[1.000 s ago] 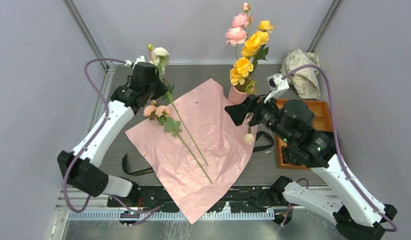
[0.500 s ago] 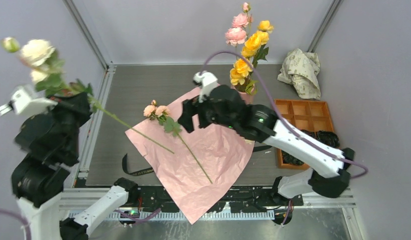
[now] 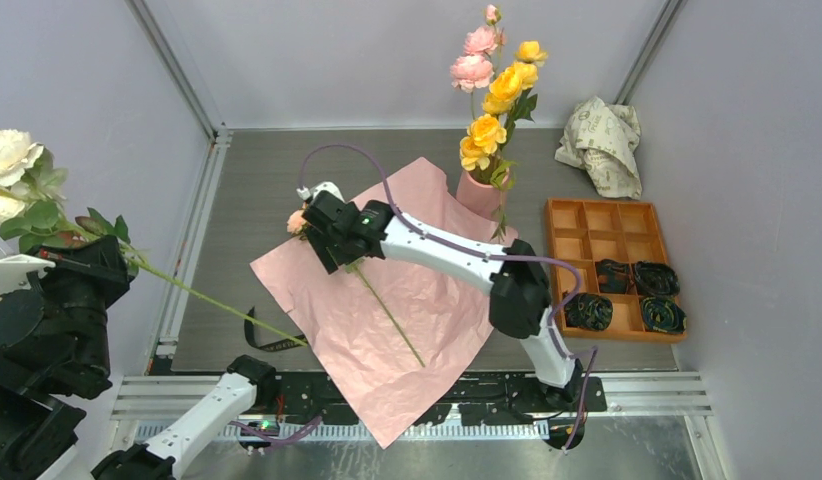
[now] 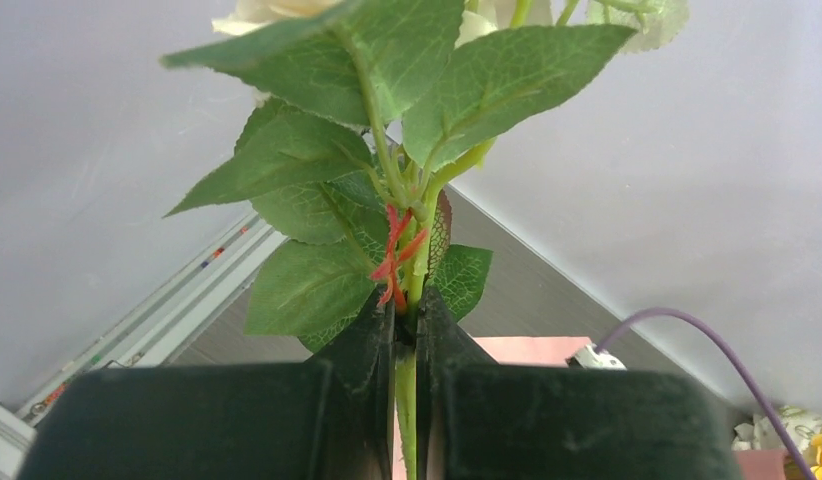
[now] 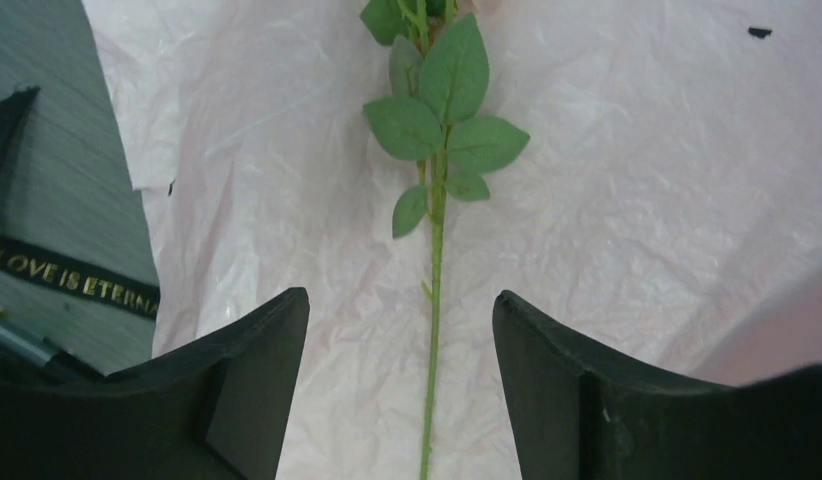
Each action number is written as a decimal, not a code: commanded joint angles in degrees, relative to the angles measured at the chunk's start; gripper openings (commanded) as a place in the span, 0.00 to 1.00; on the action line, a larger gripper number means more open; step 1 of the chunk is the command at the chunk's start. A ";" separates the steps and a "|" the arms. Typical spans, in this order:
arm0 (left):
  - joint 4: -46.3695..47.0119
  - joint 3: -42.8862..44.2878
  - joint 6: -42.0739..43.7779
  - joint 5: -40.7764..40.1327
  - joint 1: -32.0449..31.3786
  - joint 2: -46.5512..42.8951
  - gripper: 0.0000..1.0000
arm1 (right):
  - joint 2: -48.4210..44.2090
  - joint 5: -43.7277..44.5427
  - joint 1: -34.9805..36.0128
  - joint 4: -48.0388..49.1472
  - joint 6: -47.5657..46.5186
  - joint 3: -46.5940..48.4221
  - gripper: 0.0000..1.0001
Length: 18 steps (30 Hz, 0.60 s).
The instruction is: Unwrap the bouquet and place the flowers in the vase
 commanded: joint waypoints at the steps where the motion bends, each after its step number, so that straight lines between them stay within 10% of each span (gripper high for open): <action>1: -1.62 1.57 3.01 1.95 0.18 2.16 0.00 | 5.93 2.02 -0.82 -0.66 -1.94 7.90 0.71; 18: 2.06 -4.46 3.01 6.84 0.16 0.80 0.00 | 23.28 1.72 -4.76 -0.29 -5.01 19.60 0.63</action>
